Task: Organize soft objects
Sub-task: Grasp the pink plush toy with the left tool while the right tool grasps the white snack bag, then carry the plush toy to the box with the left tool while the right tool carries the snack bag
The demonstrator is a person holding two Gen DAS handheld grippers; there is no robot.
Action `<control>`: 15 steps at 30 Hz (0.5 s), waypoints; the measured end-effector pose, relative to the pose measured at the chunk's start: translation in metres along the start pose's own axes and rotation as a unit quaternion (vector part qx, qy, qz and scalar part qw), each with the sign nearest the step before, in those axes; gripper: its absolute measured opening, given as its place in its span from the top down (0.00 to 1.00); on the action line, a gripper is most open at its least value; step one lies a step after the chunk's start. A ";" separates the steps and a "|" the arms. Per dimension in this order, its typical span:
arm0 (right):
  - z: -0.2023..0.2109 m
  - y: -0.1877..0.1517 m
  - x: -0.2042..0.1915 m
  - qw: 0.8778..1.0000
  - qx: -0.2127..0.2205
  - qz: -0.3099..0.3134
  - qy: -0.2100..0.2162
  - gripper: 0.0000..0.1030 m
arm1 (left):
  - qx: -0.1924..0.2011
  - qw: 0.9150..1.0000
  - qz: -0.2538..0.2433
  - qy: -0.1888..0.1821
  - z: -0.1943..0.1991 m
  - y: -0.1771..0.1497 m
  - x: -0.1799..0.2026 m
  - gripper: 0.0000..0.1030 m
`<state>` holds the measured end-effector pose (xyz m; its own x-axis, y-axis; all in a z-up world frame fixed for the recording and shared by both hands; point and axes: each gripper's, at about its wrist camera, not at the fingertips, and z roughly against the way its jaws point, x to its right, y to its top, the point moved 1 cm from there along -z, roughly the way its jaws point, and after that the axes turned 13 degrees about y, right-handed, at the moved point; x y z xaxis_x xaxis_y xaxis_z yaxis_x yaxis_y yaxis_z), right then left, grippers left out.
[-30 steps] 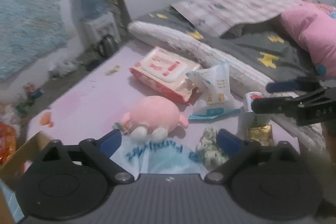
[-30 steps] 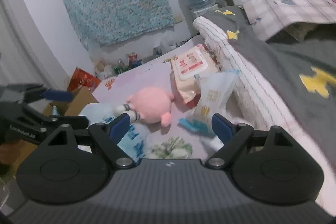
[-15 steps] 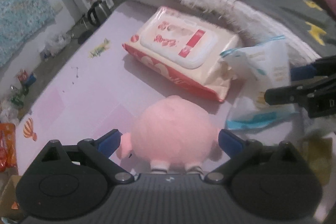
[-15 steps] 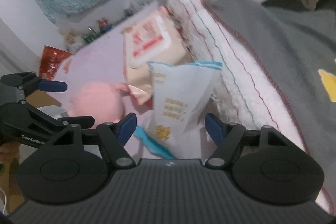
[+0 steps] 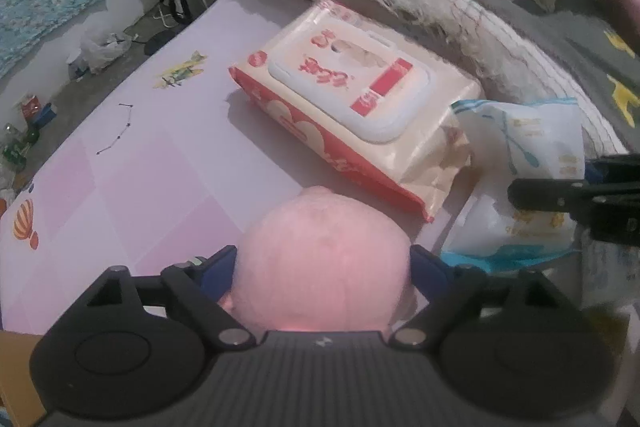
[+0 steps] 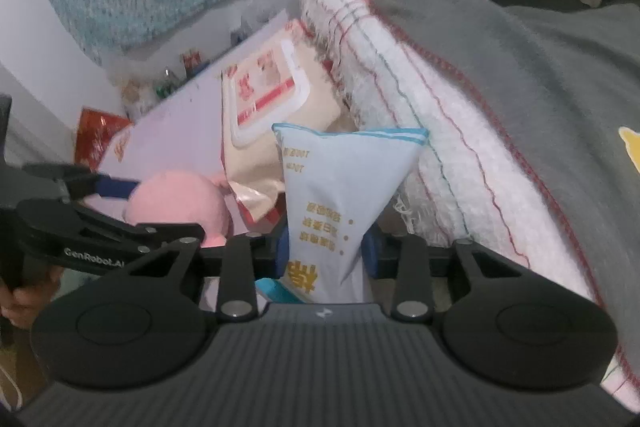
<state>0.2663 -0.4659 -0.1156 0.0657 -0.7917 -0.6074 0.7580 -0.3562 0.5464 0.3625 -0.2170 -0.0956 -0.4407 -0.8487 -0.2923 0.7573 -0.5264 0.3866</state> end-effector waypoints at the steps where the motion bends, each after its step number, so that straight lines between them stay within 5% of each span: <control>1: 0.004 0.000 -0.001 1.000 0.010 -0.002 0.004 0.69 | 0.007 1.000 0.006 0.002 0.003 0.000 -0.002 0.13; 8: 0.044 0.007 -0.015 0.997 0.075 -0.003 0.026 0.70 | 0.075 0.994 0.072 -0.015 0.059 0.003 -0.033 0.14; 15: 0.103 0.010 -0.058 0.987 0.132 0.038 0.078 0.70 | 0.154 0.974 0.167 -0.021 0.167 -0.038 -0.097 0.14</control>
<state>0.2032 -0.4747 -0.0148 0.2308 -0.7416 -0.6299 0.5535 -0.4324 0.7119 0.2953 -0.1233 0.0640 -0.2182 -0.9733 -0.0716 0.6840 -0.2048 0.7002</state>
